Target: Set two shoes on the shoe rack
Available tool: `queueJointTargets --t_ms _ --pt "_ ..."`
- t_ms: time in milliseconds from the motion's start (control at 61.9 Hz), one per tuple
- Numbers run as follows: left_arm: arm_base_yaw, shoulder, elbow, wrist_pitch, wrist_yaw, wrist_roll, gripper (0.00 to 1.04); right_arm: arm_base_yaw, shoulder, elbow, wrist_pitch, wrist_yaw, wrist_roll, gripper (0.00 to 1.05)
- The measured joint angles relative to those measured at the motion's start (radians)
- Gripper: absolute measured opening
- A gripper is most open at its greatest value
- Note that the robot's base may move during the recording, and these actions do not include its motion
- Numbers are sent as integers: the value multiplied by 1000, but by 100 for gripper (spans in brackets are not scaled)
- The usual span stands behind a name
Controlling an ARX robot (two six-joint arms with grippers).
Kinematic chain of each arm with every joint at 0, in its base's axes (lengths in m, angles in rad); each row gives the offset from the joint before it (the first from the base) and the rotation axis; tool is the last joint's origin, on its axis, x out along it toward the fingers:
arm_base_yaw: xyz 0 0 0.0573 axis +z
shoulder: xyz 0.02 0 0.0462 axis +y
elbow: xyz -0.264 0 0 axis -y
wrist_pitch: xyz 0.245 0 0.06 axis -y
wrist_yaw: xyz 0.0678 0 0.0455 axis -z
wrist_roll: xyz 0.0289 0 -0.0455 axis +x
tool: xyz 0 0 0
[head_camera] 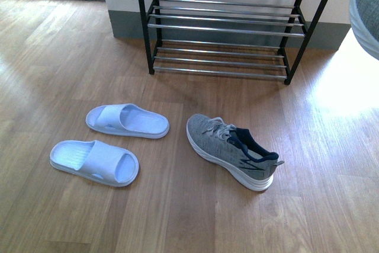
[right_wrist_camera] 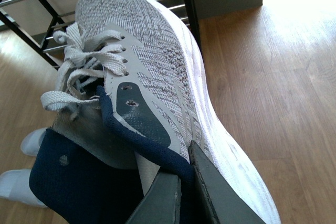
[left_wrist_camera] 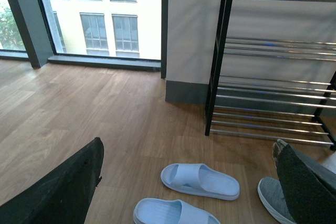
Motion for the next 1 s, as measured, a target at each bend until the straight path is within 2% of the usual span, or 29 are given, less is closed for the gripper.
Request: queueJointTargets --t_ms 1002 --pt "0 0 0 0 0 0 95 -1 -1 -1 0 -2 12 1"
